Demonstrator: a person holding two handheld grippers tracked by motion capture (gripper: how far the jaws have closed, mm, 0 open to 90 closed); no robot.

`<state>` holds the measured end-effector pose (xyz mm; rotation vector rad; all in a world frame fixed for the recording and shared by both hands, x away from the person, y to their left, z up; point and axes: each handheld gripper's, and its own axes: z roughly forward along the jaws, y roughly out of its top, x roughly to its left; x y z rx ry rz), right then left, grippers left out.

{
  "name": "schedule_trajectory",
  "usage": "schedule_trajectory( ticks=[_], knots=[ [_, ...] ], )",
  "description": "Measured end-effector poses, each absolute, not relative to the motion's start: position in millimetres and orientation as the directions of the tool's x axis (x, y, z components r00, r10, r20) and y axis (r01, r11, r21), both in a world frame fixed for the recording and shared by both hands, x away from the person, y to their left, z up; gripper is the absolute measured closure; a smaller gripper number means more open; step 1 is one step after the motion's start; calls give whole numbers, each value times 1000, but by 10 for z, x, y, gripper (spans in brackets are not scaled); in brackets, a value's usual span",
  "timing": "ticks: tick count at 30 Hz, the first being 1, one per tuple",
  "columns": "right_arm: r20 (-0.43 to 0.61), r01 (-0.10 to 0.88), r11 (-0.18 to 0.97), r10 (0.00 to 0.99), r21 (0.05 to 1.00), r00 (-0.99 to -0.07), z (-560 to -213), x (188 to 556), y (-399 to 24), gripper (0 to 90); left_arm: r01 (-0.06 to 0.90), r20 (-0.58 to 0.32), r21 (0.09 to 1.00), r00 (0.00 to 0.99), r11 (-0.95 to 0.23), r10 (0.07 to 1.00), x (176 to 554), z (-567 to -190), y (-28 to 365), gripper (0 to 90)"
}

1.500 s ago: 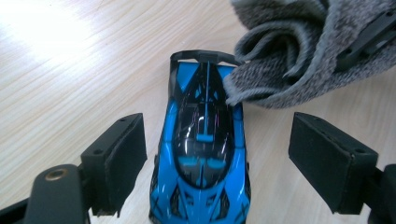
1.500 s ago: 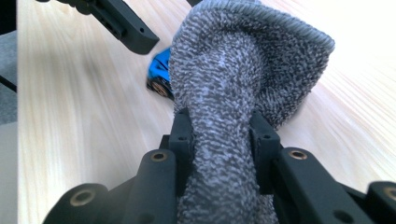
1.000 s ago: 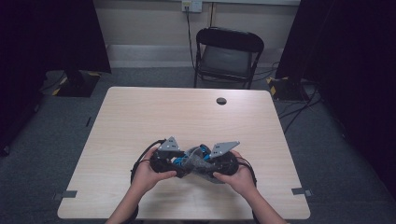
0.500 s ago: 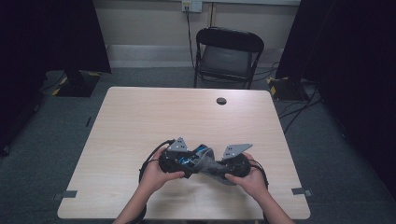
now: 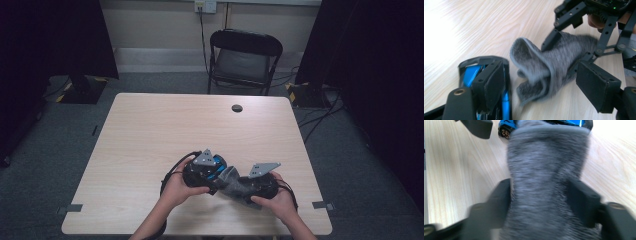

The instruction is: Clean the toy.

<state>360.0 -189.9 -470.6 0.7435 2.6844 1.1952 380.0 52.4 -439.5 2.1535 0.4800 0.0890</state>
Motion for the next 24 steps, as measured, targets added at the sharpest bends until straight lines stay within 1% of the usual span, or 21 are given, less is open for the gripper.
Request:
schedule_trajectory(
  ticks=[4, 7, 13, 18, 21, 23, 24],
  knots=[
    [85, 388, 577, 481, 718, -873, -4689, 3601, -1986, 227, 299, -114, 796, 928, -526, 354, 3792, -4433, 437, 210],
    [96, 394, 559, 488, 729, -868, -4685, 3610, -2103, 205, 281, -107, 798, 936, -533, 334, 3772, -4436, 375, 211],
    [120, 425, 523, 519, 739, -847, -4634, 3660, -2345, 199, 243, -95, 802, 954, -545, 286, 3736, -4446, 190, 198],
    [118, 422, 530, 513, 735, -850, -4675, 3656, -2334, 200, 201, -65, 783, 968, -589, 243, 3727, -4549, -6, 188],
    [126, 426, 530, 510, 733, -851, -4701, 3665, -2313, 201, 200, -54, 768, 967, -608, 249, 3754, -4625, -66, 192],
    [121, 424, 536, 509, 730, -852, -4700, 3673, -2310, 204, 179, -33, 761, 971, -624, 238, 3764, -4668, -79, 222],
    [119, 420, 535, 507, 733, -853, -4694, 3676, -2314, 207, 178, -29, 756, 971, -630, 239, 3761, -4691, -80, 255]
  ],
)
